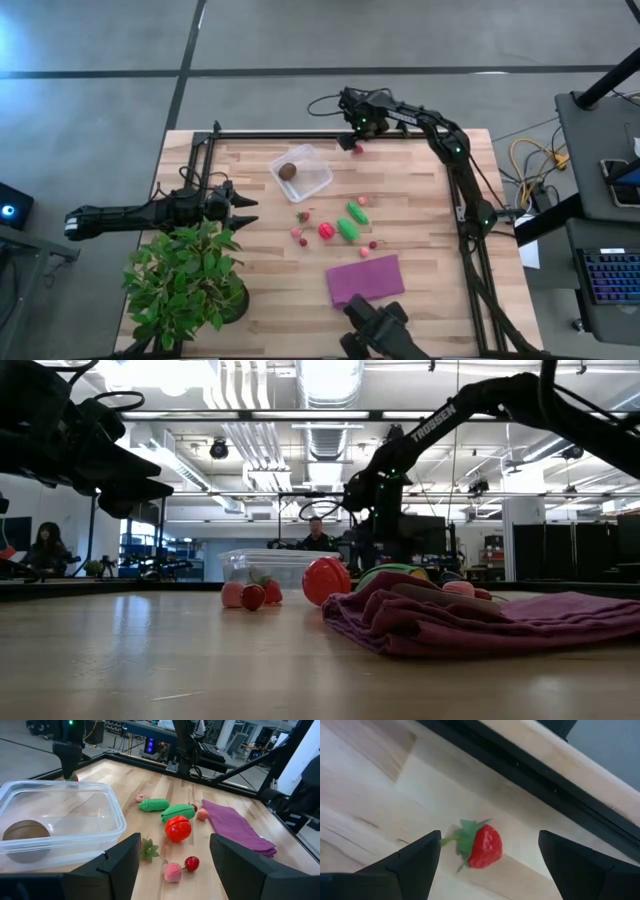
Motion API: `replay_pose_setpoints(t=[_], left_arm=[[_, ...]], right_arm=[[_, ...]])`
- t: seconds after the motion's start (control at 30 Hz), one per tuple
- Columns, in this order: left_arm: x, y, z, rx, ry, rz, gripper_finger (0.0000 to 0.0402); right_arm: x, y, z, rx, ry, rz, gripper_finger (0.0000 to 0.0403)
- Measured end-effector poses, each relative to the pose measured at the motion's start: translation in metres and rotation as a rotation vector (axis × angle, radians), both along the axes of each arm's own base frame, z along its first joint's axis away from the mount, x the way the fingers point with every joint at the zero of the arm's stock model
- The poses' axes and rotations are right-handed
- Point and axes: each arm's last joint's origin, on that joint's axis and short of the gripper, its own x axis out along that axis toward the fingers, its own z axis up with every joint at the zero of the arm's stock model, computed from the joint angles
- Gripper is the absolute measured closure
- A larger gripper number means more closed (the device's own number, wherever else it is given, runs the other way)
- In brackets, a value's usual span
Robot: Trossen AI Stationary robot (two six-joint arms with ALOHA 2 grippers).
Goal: Pick and placing Produce into tupperware
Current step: Put the top red strawberry into the transparent bin
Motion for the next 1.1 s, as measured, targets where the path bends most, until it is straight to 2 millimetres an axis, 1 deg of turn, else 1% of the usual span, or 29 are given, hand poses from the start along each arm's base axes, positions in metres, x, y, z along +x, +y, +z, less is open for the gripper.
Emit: replay_pose_setpoints(t=[0.13, 0.27, 0.43, 0.53, 0.73, 0.83, 1.1], left_arm=[[0.0, 0.0, 0.0, 0.0, 0.0, 0.0, 0.0178], [0.0, 0.0, 0.0, 0.0, 0.0, 0.0, 0.0178], [0.0, 0.0, 0.0, 0.0, -0.001, 0.0, 0.0178], [0.0, 0.0, 0.0, 0.0, 0.0, 0.0, 0.0178], [0.0, 0.0, 0.0, 0.0, -0.001, 0.0, 0.0178], [0.0, 0.0, 0.0, 0.0, -0.001, 0.0, 0.0178], [0.0, 0.0, 0.0, 0.0, -0.001, 0.0, 0.0178]], right_arm=[[0.0, 0.003, -0.006, 0.02, 0.04, 0.077, 0.0077], [0.0, 0.008, -0.004, 0.009, 0.077, 0.144, 0.0077], [0.002, 0.011, -0.006, -0.003, 0.106, 0.185, 0.008], [0.003, 0.012, -0.008, -0.004, 0.109, 0.195, 0.0097], [0.006, 0.012, -0.007, -0.018, 0.094, 0.199, 0.0152], [0.006, 0.012, -0.007, -0.02, 0.092, 0.199, 0.0172], [0.007, 0.011, -0.009, -0.031, 0.082, 0.201, 0.0196]])
